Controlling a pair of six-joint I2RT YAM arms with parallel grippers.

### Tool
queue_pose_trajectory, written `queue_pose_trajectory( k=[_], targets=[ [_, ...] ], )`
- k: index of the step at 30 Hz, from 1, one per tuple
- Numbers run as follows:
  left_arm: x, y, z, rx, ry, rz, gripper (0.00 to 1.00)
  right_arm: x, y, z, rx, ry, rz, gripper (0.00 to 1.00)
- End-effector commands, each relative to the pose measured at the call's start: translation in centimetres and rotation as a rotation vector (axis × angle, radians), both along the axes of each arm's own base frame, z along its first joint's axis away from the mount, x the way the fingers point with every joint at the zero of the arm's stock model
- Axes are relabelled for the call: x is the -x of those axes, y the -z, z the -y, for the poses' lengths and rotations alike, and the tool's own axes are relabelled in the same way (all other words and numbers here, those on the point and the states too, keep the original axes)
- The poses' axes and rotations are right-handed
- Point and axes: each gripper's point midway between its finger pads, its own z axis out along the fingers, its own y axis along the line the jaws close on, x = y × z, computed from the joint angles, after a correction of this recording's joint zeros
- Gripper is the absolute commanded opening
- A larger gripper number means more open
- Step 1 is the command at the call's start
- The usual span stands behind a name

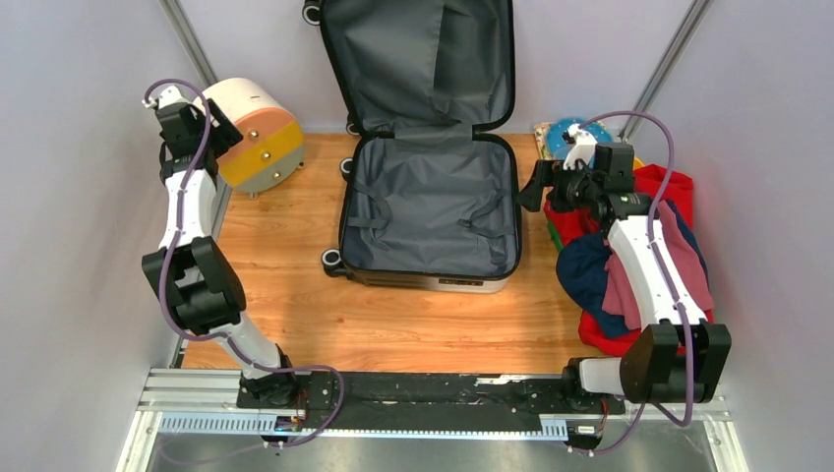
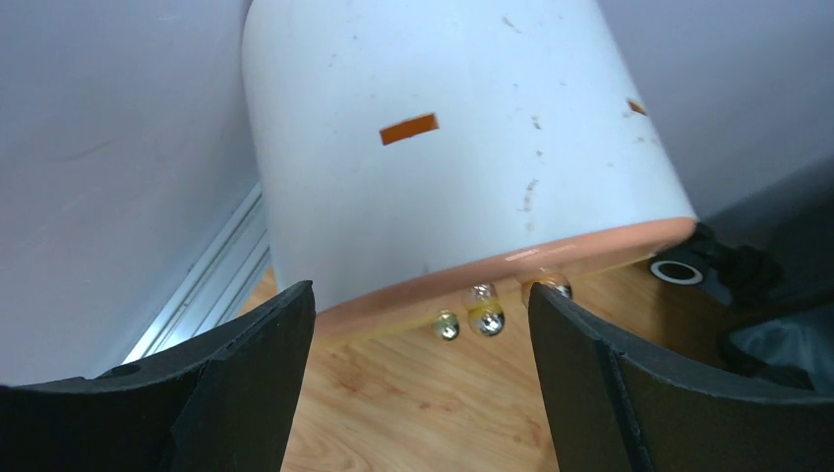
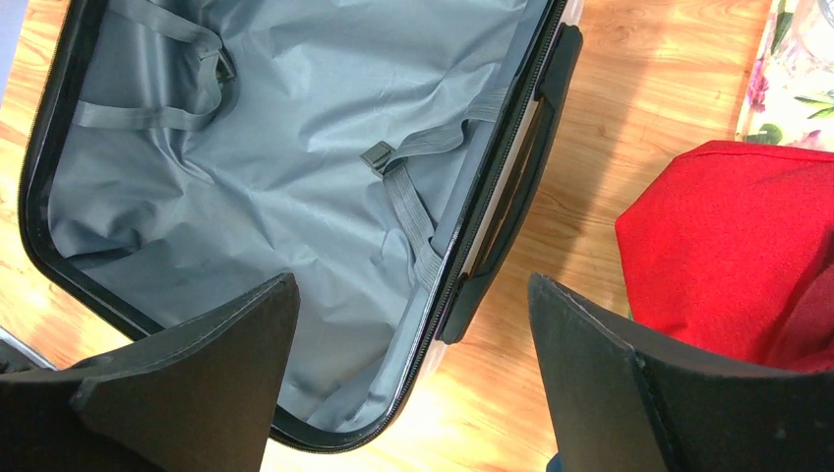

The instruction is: Open, take out, and arrange the luggage

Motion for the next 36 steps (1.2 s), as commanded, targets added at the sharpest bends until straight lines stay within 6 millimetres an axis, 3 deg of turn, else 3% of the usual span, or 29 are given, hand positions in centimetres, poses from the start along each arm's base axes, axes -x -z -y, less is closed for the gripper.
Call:
queue_pose_trajectory(
  k=[1,4,11,18,29,36],
  targets=[
    [-1.7,-2.0,-1.5,-0.037,-0.046,0.102,0.87,-1.1,-2.1,-0.3,-0.005,-0.022,0.059,0.89],
    [-3.4,-1.6,-0.6,-0.021,0.028,0.131,0.86,-1.5,-1.6,-0.2,0.004,-0.023,0.042,0.89],
    [-7.0,0.9,4.6,0.108,0.272,0.112,0.84,-2.4,-0.7,-0.2,0.010,-0.027,0.019,0.89],
    [-8.8,2.2,9.3,0.099,0.385,0.089,0.84,-3.1,-0.1,-0.2,0.009,-0.029,0.005,0.89],
    [-10.6,4.0,12.6,0.121,0.468,0.041,0.84,-4.1,0.5,-0.6,0.011,-0.041,-0.014,0.89],
    [-9.3,1.4,12.3,0.067,0.463,0.077,0.84,-4.3,0.2,-1.2,0.009,-0.062,-0.006,0.89]
  ],
)
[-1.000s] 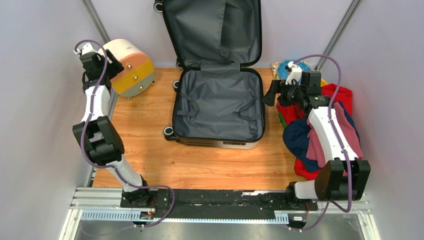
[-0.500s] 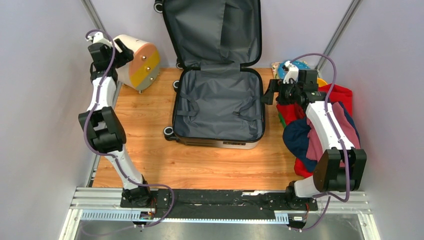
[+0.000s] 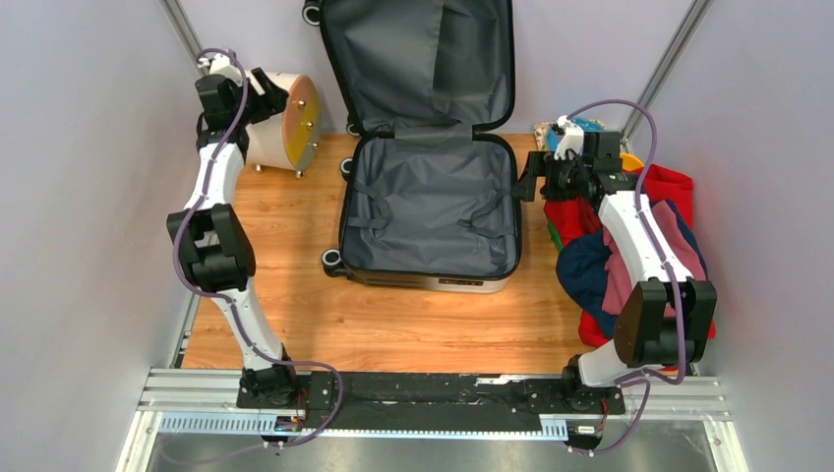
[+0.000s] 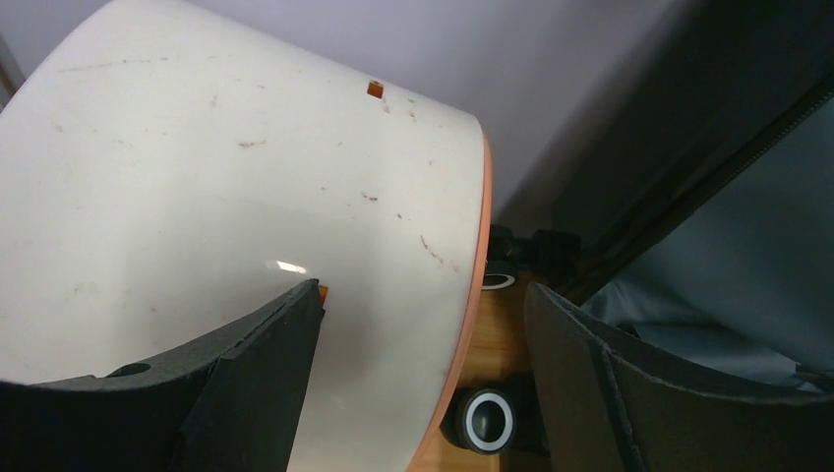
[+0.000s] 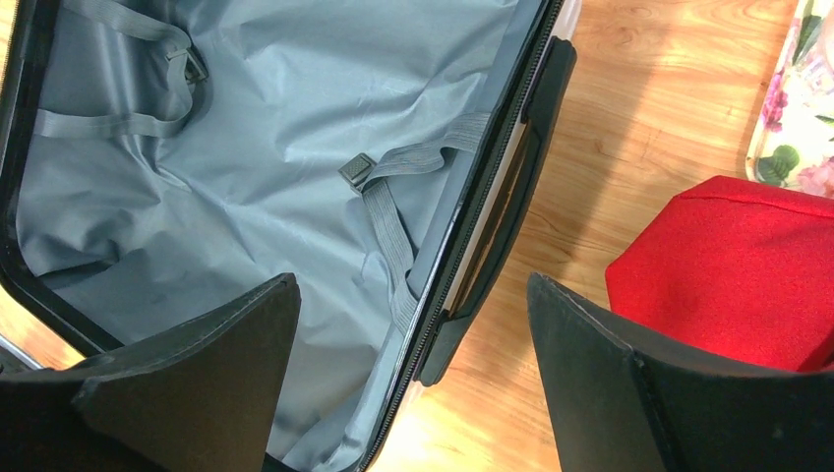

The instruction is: Open, take out, and arrange the luggage

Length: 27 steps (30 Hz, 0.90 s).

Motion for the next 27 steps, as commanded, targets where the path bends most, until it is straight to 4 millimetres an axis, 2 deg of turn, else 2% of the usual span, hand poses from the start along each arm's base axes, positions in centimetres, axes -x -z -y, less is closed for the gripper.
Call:
queue_pose_trajectory(
  k=[1,5,6,7,9,10,11,13,14,16,18,19,21,22,23,24,26,27],
  targets=[
    [2.3,1.6,1.1,0.001,0.034,-0.089,0.85,-0.9,-2.3,-1.0,-0.004,-0.043,0.076,0.89],
    [4.9,-1.3,-1.1,-0.020,-0.018,-0.052,0.86,-0.9,-2.9,-1.0,-0.006,-0.047,0.090,0.89],
    [5.7,-1.3,-2.1,-0.041,-0.033,-0.057,0.86,-0.9,-3.1,-1.0,-0.005,-0.048,0.097,0.89],
    [6.7,-3.2,-2.4,-0.064,-0.041,-0.030,0.86,-0.8,-3.2,-1.0,-0.001,-0.052,0.103,0.89],
    [8.3,-3.5,-3.4,-0.106,-0.057,-0.058,0.86,-0.8,-4.1,-1.0,0.001,-0.050,0.127,0.89],
    [9.3,-4.7,-3.3,-0.117,-0.055,-0.051,0.86,-0.8,-4.3,-0.9,0.004,-0.046,0.132,0.89],
    [10.3,-4.2,-3.5,-0.112,-0.054,-0.088,0.86,-0.7,-4.6,-0.8,0.023,-0.061,0.153,0.89],
    [11.8,-5.1,-3.4,-0.129,-0.037,-0.096,0.86,-0.4,-5.6,-0.7,0.032,-0.062,0.179,0.89],
    [12.7,-4.6,-3.2,-0.150,-0.022,-0.136,0.86,-0.2,-5.8,-0.6,0.038,-0.065,0.189,0.89],
    [14.2,-4.8,-2.8,-0.164,-0.010,-0.160,0.86,0.2,-6.5,-0.3,0.051,-0.053,0.209,0.89],
    [15.6,-3.2,-2.2,-0.166,0.013,-0.220,0.87,0.7,-6.7,-0.2,0.058,-0.052,0.219,0.89],
    [16.4,-3.2,-1.9,-0.170,0.023,-0.228,0.87,1.4,-6.7,-0.2,0.061,-0.052,0.225,0.90],
    [17.9,-0.6,-1.1,-0.179,0.048,-0.301,0.87,1.9,-6.6,0.0,0.062,-0.042,0.227,0.90],
    [18.6,-0.4,-0.8,-0.201,0.048,-0.315,0.87,2.4,-5.6,0.1,0.065,-0.031,0.201,0.90],
    [19.4,1.0,0.7,-0.225,0.096,-0.362,0.87,2.9,-5.9,0.2,0.064,-0.020,0.207,0.90],
    [20.3,3.2,1.4,-0.229,0.109,-0.422,0.87,3.3,-5.5,0.3,0.057,-0.009,0.195,0.90],
    [21.7,5.3,2.5,-0.269,0.118,-0.485,0.87,4.5,-4.7,0.5,0.057,0.006,0.193,0.90],
    [22.9,8.0,4.5,-0.282,0.173,-0.538,0.87,4.9,-4.5,0.5,0.057,0.010,0.194,0.90]
  ],
)
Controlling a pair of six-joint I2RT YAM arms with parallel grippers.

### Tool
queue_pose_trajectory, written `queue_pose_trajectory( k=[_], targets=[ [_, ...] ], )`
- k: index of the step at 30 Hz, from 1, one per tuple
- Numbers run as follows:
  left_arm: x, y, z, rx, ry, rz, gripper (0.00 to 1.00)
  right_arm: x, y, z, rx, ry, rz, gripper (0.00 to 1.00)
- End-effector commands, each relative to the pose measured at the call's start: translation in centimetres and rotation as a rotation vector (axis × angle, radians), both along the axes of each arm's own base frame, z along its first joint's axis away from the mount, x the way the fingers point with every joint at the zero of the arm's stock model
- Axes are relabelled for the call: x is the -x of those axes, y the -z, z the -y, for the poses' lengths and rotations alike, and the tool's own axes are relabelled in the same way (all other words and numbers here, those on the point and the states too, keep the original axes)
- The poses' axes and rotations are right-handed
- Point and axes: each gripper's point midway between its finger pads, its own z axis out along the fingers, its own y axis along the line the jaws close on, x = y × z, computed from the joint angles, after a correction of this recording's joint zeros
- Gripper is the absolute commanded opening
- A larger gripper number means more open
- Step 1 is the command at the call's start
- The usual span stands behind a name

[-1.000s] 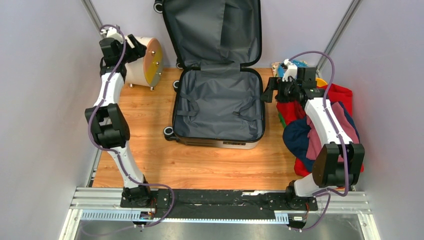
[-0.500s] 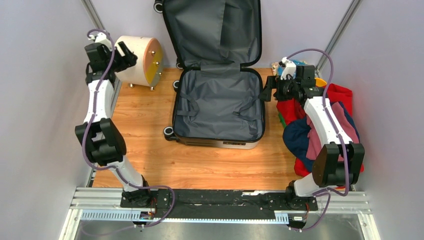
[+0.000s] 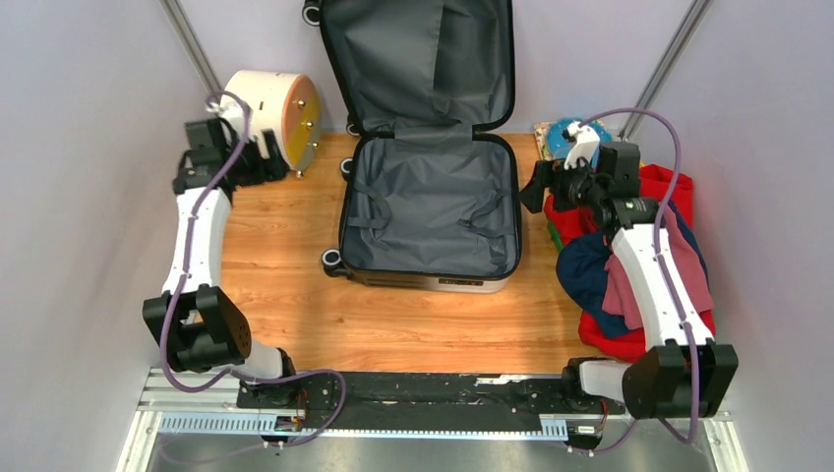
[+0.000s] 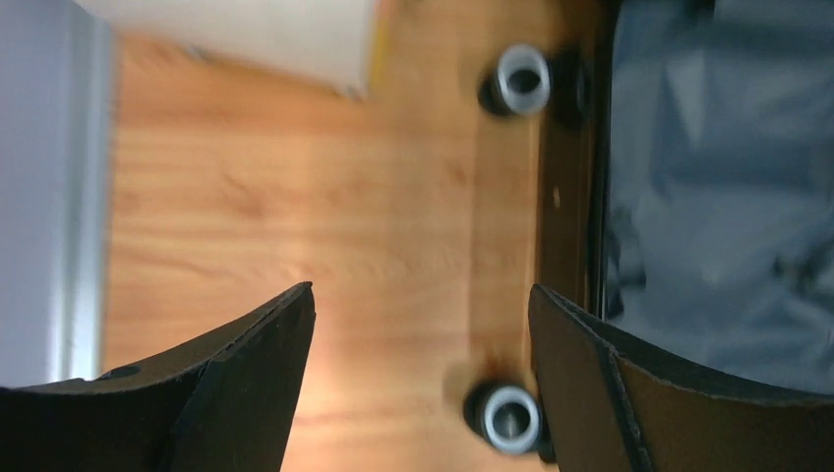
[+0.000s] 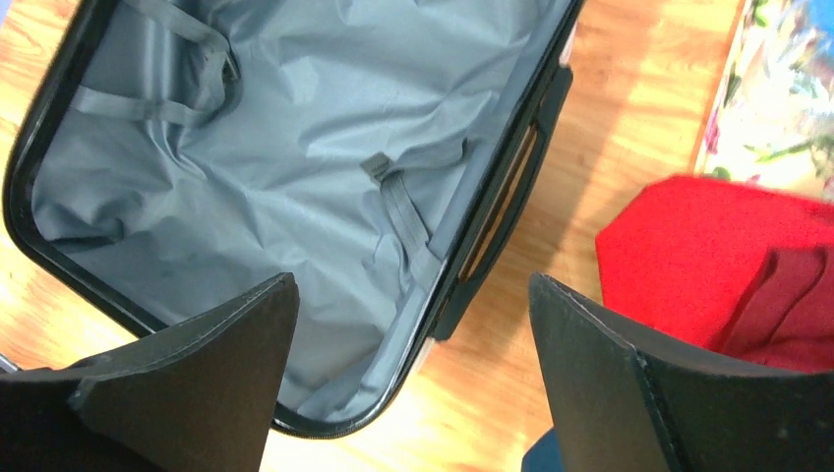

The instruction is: Open, take out, and arrange the luggage

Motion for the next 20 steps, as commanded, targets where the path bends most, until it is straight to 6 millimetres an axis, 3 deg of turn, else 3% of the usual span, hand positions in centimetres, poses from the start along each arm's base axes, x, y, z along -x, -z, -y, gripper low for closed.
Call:
queue_pose_trajectory(
  k=[1,2,3,5,7,10,14,20],
  targets=[
    [4.7,7.0,4.6,-0.088,0.123,-0.195,0.88,1.8,0.6,0.5,0.010,0.041,0.027,0.91],
    [5.1,7.8,5.4,-0.098,0.145,-0.199,0.88,2.5,1.9,0.7,0.014,0.049,0.002,0.91],
    [6.2,9.7,7.3,-0.102,0.195,-0.230,0.88,3.2,1.4,0.9,0.017,0.054,0.030,0.92],
    [6.7,10.3,8.9,-0.106,0.222,-0.224,0.88,3.9,2.1,1.3,0.035,0.070,0.037,0.94],
    [7.7,11.9,11.5,-0.089,0.286,-0.247,0.88,4.8,3.5,1.8,0.062,0.081,0.029,0.94],
    [8.6,14.0,13.6,-0.126,0.331,-0.294,0.88,5.9,4.5,1.8,0.068,0.077,0.021,0.94],
    [8.3,13.9,14.5,-0.113,0.350,-0.296,0.88,6.2,3.2,1.6,0.047,0.075,0.061,0.94],
    [7.6,11.2,14.2,-0.126,0.326,-0.183,0.88,6.2,1.6,1.8,0.056,0.081,0.098,0.94]
  ],
)
